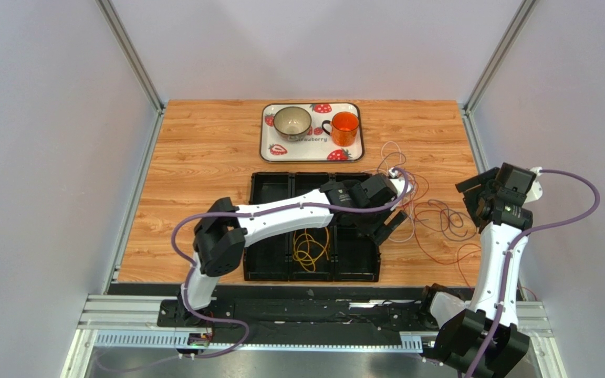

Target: Untangle the cables

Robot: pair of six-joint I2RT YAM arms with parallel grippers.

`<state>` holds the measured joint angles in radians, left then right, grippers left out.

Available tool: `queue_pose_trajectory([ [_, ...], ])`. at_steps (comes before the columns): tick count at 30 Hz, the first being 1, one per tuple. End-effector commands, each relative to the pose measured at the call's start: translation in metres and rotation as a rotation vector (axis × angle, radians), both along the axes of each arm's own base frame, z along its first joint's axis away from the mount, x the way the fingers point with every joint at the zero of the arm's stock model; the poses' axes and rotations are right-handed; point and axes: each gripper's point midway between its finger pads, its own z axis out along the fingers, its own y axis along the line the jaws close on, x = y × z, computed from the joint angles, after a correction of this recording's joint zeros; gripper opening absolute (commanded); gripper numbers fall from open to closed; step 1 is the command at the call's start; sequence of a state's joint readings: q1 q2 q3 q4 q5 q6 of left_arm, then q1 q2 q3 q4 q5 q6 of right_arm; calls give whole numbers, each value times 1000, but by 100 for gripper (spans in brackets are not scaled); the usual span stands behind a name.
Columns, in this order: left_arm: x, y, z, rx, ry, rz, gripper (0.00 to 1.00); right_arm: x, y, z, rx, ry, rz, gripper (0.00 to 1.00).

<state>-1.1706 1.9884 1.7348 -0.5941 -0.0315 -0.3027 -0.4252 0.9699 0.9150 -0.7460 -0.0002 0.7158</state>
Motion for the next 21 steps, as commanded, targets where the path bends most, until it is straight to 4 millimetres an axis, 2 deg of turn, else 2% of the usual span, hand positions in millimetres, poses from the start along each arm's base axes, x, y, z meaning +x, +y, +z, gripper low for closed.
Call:
queue_pose_trajectory([
  [1, 0, -47, 11, -103, -35, -89, 83, -1, 8, 4, 78, -41, 16, 69],
  [3, -4, -61, 12, -118, -53, -119, 83, -2, 6, 4, 105, -55, 17, 69],
  [4, -5, -66, 2, -108, -50, -127, 83, -2, 6, 2, 114, -54, 19, 69],
  [6, -7, -76, 4, -125, -63, -148, 83, -2, 6, 2, 130, -61, 25, 69],
  [7, -7, -79, -4, -115, -58, -154, 83, -2, 5, 1, 131, -58, 27, 69],
  [12, -13, -98, -10, -152, -53, -194, 82, -3, 5, 3, 141, -72, 26, 68],
  [13, -12, -101, -18, -149, -44, -198, 81, -3, 6, 3, 144, -73, 25, 68],
  [15, -14, -109, -21, -169, -38, -214, 80, -3, 7, 3, 152, -81, 26, 68],
  [17, -15, -115, -36, -156, -29, -221, 80, -1, 8, 4, 154, -92, 30, 68],
  [18, -14, -120, -35, -165, -34, -220, 79, -1, 10, 4, 159, -93, 37, 68],
  [19, -14, -122, -45, -154, -30, -220, 78, -1, 10, 4, 162, -93, 38, 68],
  [21, -10, -129, -42, -167, -45, -215, 78, 0, 11, 4, 163, -96, 50, 68],
])
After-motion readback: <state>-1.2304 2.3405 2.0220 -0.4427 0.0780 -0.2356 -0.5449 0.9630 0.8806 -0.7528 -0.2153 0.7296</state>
